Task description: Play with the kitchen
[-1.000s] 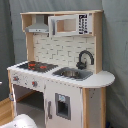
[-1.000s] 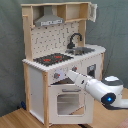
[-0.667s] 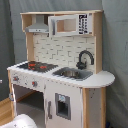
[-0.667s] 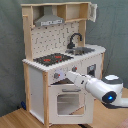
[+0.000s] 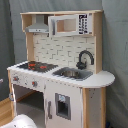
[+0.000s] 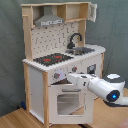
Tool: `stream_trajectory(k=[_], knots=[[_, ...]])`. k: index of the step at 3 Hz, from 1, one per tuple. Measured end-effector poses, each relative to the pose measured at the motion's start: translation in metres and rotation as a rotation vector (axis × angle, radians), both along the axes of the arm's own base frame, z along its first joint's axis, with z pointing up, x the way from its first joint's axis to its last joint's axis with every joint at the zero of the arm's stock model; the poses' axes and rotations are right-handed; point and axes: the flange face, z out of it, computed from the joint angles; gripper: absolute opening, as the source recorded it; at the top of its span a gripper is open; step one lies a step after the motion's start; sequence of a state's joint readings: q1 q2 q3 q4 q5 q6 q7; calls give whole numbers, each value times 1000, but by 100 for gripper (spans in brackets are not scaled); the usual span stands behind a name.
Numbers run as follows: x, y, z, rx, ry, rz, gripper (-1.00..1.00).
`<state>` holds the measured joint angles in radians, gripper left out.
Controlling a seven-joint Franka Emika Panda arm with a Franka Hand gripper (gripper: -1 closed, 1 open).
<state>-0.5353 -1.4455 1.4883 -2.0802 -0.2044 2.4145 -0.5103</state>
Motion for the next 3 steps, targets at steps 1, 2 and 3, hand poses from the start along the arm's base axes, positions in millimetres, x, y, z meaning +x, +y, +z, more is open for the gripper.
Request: stream_trajectory(k=[1,2,3], knots=[[-6,-10,-3,-68,21,39,100],[-14,-25,-6,-124,39,69,100],[-18,-46,-5,-169,53,88,100]])
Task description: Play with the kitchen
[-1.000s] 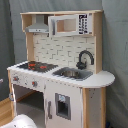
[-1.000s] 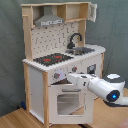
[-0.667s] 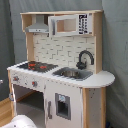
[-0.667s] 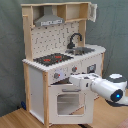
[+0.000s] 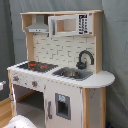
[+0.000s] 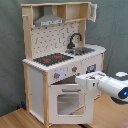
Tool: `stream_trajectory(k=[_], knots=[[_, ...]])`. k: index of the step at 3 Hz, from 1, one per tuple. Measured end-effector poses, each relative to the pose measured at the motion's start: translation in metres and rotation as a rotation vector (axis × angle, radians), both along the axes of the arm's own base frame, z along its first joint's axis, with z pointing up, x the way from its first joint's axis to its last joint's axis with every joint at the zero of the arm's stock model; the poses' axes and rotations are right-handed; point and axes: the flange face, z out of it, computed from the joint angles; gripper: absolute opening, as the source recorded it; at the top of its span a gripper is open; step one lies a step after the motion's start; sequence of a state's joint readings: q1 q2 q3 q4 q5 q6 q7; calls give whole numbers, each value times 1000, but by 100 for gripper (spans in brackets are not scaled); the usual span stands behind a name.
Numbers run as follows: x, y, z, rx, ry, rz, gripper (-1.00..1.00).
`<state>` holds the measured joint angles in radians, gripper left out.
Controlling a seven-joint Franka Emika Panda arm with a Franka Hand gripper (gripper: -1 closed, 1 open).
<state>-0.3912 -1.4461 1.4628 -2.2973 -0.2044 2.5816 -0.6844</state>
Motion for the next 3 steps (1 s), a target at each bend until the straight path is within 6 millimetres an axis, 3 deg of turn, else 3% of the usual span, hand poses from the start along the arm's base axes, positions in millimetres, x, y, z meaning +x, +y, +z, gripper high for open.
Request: stream_trajectory(k=[3], knots=[[-10,-62,17,-99,11,57,100]])
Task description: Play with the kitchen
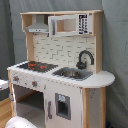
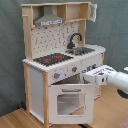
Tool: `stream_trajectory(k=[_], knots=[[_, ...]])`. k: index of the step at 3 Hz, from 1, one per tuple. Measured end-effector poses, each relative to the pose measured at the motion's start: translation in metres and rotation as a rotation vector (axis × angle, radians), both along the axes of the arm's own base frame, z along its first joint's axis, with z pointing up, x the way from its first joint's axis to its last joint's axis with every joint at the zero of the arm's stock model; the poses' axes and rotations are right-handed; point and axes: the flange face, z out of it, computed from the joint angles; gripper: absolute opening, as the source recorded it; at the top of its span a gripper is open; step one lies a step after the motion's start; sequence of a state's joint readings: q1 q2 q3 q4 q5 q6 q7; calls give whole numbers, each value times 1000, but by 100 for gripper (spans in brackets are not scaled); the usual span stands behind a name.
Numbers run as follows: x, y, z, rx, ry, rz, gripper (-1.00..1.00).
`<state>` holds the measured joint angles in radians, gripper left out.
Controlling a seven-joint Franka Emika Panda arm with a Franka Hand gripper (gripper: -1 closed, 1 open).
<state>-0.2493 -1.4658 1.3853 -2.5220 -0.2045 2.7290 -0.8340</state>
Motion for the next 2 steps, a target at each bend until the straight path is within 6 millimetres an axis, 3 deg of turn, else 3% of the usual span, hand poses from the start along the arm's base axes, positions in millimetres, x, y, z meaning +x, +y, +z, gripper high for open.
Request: stream_trajectory(k=[1,2], knots=[[0,-23,7,-26,-9,5,100],[14,-49,-2,-35,6,5,100]])
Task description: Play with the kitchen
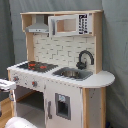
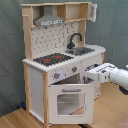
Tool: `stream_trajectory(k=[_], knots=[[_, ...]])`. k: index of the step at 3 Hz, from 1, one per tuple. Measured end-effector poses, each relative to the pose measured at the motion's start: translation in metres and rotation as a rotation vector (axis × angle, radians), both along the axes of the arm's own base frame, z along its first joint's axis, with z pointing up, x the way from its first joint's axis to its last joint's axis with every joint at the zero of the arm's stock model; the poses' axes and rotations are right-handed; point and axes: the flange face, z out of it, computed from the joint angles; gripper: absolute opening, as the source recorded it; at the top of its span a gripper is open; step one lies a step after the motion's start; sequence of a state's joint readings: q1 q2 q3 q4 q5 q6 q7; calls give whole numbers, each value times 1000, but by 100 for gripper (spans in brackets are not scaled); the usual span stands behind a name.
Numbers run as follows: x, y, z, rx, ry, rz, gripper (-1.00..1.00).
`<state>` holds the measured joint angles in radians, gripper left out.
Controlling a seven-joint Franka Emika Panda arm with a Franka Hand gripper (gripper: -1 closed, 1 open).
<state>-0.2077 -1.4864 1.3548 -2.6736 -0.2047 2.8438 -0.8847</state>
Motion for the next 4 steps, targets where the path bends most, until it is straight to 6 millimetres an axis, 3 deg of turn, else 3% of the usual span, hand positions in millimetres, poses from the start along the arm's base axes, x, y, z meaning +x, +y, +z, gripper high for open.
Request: stream_trajectory(k=[1,4], knots=[[15,-23,-8,-3,12,-1,100],[72,-43,-19,-18,20,21,100]])
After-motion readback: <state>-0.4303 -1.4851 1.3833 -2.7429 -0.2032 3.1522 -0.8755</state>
